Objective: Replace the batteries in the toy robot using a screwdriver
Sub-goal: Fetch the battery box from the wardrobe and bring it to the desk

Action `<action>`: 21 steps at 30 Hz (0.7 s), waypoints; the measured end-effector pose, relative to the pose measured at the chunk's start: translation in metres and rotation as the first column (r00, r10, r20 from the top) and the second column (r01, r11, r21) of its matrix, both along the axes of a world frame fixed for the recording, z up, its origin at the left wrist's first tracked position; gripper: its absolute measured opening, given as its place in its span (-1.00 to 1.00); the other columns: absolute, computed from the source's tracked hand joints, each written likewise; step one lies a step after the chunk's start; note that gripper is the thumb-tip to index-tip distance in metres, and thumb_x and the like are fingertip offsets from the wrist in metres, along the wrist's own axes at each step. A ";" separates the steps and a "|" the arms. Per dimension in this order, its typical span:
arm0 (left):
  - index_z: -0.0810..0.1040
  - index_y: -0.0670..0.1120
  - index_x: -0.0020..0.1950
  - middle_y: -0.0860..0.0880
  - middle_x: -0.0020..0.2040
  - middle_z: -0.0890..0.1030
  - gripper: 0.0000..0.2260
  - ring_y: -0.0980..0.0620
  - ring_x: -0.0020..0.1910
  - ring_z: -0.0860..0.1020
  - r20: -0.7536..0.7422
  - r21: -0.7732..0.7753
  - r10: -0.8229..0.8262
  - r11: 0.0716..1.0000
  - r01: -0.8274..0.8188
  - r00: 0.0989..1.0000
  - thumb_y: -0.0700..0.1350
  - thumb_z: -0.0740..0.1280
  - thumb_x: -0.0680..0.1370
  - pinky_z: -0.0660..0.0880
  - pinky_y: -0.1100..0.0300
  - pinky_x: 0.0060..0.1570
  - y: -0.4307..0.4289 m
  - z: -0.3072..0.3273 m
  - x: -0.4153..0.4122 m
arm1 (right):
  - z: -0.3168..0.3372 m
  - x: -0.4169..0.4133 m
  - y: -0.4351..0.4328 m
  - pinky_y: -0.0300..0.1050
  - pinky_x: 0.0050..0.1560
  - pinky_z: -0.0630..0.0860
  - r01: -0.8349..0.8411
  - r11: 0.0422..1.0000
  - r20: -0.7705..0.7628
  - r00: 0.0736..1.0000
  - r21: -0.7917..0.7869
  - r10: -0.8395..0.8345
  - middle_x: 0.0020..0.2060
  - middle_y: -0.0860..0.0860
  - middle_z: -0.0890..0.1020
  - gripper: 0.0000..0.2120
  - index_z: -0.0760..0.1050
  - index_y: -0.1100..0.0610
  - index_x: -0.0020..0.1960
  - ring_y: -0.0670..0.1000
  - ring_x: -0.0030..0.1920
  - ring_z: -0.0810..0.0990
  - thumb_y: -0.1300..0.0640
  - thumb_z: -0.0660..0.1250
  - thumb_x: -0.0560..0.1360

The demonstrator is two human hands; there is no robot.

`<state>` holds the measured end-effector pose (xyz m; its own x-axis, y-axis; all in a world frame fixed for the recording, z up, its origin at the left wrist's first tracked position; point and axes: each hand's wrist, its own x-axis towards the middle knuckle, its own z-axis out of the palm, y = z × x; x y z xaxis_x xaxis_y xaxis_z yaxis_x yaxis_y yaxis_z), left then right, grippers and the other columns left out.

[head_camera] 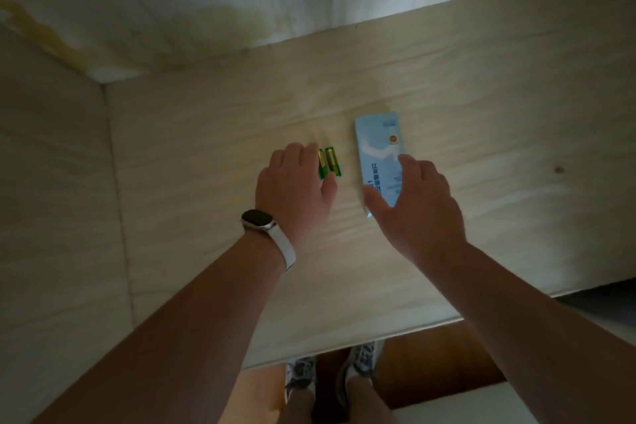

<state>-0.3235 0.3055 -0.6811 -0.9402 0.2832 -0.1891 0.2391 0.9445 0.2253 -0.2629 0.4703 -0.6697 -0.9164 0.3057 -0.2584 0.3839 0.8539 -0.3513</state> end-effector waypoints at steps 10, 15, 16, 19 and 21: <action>0.44 -0.12 0.14 -0.12 0.04 0.60 -0.51 -0.22 -0.01 0.60 0.118 0.025 0.317 0.946 -0.322 0.941 0.31 0.26 0.55 0.34 0.06 -0.22 0.023 -0.029 -0.018 | -0.036 -0.038 -0.001 -0.04 -0.16 0.30 0.147 0.989 0.070 0.987 -0.018 -0.145 -0.01 0.01 0.32 -0.22 0.28 0.11 0.32 0.14 0.09 0.46 -0.30 0.43 0.29; 0.48 -0.07 0.08 -0.10 0.04 0.56 -0.63 -0.19 -0.01 0.56 0.115 0.089 0.314 0.942 -0.325 0.942 0.22 0.34 0.54 0.35 0.06 -0.18 0.021 -0.033 -0.011 | -0.041 -0.034 0.001 -0.05 -0.13 0.33 0.145 0.988 0.075 0.987 -0.059 -0.140 0.03 0.05 0.31 -0.22 0.29 0.15 0.27 0.20 0.09 0.46 -0.20 0.49 0.23; 0.48 -0.06 0.06 -0.09 0.03 0.54 -0.65 -0.18 -0.02 0.56 0.129 0.117 0.322 0.934 -0.337 0.938 0.20 0.37 0.53 0.35 0.07 -0.18 0.020 -0.033 -0.009 | -0.040 -0.033 0.001 -0.04 -0.11 0.36 0.137 0.987 0.066 0.989 -0.083 -0.131 0.07 0.07 0.33 -0.22 0.28 0.15 0.28 0.21 0.09 0.47 -0.17 0.51 0.23; 0.52 -0.04 0.03 -0.05 0.00 0.51 -0.71 -0.15 -0.04 0.56 0.151 0.192 0.364 0.901 -0.388 0.919 0.14 0.43 0.50 0.34 0.10 -0.18 0.020 -0.033 -0.005 | -0.037 -0.031 0.003 0.02 -0.07 0.50 0.125 0.978 0.046 0.992 -0.165 -0.119 0.06 0.05 0.32 -0.29 0.27 0.14 0.25 0.17 0.04 0.50 -0.09 0.54 0.27; 0.56 -0.06 0.01 -0.03 -0.04 0.50 -0.77 -0.14 -0.07 0.56 0.133 0.231 0.387 0.883 -0.408 0.912 0.06 0.44 0.51 0.29 0.14 -0.20 0.019 -0.032 -0.004 | -0.035 -0.029 0.006 0.00 -0.11 0.52 0.140 0.962 0.049 0.990 -0.234 -0.132 0.00 0.00 0.36 -0.40 0.28 0.09 0.19 0.14 -0.03 0.53 -0.07 0.52 0.32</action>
<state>-0.3271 0.3248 -0.7134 -0.9682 -0.0635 -0.2421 -0.1738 0.8667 0.4675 -0.2922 0.4758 -0.7049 -0.8602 0.3538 -0.3673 0.5055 0.6869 -0.5221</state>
